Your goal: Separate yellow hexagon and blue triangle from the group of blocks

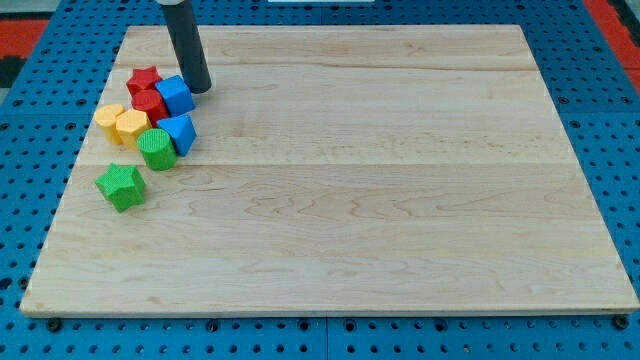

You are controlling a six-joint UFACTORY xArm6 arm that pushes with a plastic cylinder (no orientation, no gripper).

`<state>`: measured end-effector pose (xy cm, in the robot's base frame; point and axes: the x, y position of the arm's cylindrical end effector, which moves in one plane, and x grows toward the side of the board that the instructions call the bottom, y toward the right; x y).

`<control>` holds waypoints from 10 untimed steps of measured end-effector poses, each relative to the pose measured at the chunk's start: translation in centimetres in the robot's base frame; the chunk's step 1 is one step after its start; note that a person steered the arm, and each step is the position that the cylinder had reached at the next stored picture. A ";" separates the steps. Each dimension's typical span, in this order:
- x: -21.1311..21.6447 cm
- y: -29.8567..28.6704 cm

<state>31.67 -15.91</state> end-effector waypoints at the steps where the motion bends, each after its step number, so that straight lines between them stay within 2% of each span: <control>1: 0.0 0.0; 6: 0.0 0.0; 8: 0.0 2.7; 9: -1.8 4.8; 10: -5.3 1.0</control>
<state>26.40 -14.92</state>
